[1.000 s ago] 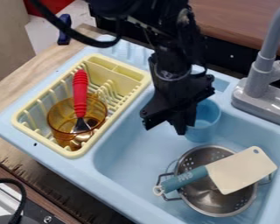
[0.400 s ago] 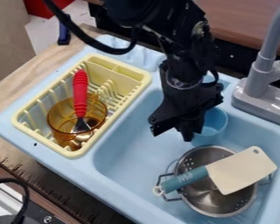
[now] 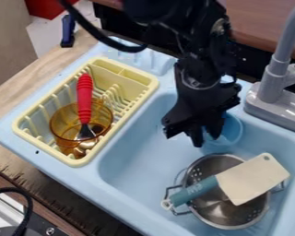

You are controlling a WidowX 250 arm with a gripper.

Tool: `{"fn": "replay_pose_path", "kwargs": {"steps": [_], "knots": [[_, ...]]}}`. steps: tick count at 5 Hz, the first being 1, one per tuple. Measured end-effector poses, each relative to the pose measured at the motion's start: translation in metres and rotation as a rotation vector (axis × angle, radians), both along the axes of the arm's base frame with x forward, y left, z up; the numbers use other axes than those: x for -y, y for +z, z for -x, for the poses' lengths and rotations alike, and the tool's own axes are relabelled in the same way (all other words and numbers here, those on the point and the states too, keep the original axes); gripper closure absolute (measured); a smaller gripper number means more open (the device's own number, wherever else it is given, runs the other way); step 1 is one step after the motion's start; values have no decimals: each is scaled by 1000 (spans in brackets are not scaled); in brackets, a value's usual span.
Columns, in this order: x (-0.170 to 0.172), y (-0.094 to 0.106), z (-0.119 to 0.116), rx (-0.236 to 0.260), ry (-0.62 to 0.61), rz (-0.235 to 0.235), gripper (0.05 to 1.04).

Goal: Take the blue pot in the sink

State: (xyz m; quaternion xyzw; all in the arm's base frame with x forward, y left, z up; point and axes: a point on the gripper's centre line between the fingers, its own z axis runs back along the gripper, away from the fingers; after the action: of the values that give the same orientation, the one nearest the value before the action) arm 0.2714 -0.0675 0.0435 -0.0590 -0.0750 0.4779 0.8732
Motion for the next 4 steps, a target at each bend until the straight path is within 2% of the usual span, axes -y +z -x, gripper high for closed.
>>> {"fn": "replay_pose_path", "kwargs": {"steps": [1, 2, 4], "knots": [[-1, 4, -2, -11, 4, 4, 313], [-4, 6, -2, -35, 16, 20, 91], [-12, 24, 0, -30, 1, 47, 85]]}}
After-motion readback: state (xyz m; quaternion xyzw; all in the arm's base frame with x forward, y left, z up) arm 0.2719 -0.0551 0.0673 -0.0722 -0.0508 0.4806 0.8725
